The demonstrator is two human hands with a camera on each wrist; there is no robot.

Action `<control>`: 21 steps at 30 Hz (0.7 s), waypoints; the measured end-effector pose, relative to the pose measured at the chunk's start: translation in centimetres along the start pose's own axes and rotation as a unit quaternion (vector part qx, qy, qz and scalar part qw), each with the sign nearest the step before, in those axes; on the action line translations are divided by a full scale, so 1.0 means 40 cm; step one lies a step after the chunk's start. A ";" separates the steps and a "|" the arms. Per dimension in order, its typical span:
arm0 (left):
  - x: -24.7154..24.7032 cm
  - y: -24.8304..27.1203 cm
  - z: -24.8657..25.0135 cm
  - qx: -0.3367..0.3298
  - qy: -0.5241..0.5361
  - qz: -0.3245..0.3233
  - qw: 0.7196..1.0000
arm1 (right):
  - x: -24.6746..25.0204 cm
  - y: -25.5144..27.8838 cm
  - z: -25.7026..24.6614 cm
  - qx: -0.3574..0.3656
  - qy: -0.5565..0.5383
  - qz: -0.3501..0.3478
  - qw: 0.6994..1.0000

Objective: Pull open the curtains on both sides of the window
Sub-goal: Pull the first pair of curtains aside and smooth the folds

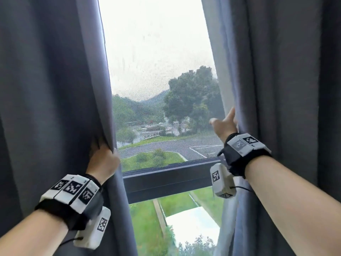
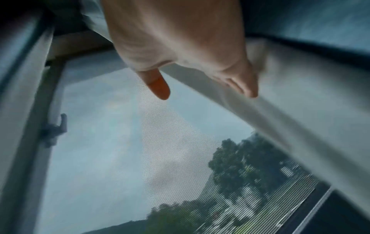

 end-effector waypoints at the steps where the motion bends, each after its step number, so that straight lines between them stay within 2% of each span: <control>1: -0.001 -0.001 -0.002 0.003 0.005 -0.002 1.000 | -0.012 0.011 -0.008 -0.001 -0.004 -0.008 1.000; 4: 0.004 -0.003 -0.013 0.001 0.015 0.006 1.000 | -0.070 0.037 -0.056 0.043 -0.023 -0.063 0.997; 7: 0.028 0.008 -0.022 -0.011 0.059 0.022 0.998 | -0.131 0.078 -0.139 0.116 -0.043 -0.115 0.986; 12: 0.104 0.039 -0.059 -0.031 0.151 -0.005 0.988 | -0.190 0.156 -0.306 0.225 -0.110 -0.174 0.952; 18: 0.243 0.106 -0.130 0.041 0.179 -0.034 0.982 | -0.251 0.250 -0.499 0.275 -0.140 -0.295 0.904; 21: 0.319 0.152 -0.154 0.082 0.162 -0.085 0.980 | -0.273 0.279 -0.573 0.288 -0.164 -0.331 0.884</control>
Point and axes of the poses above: each hand's wrist, its own y-axis away from the middle knuckle, its own x-axis out of the back of the hand, z = x × y, the point moved 4 cm from there along -y, towards the middle knuckle, and after that the axes turned 13 degrees about y, right-handed, at the moved point
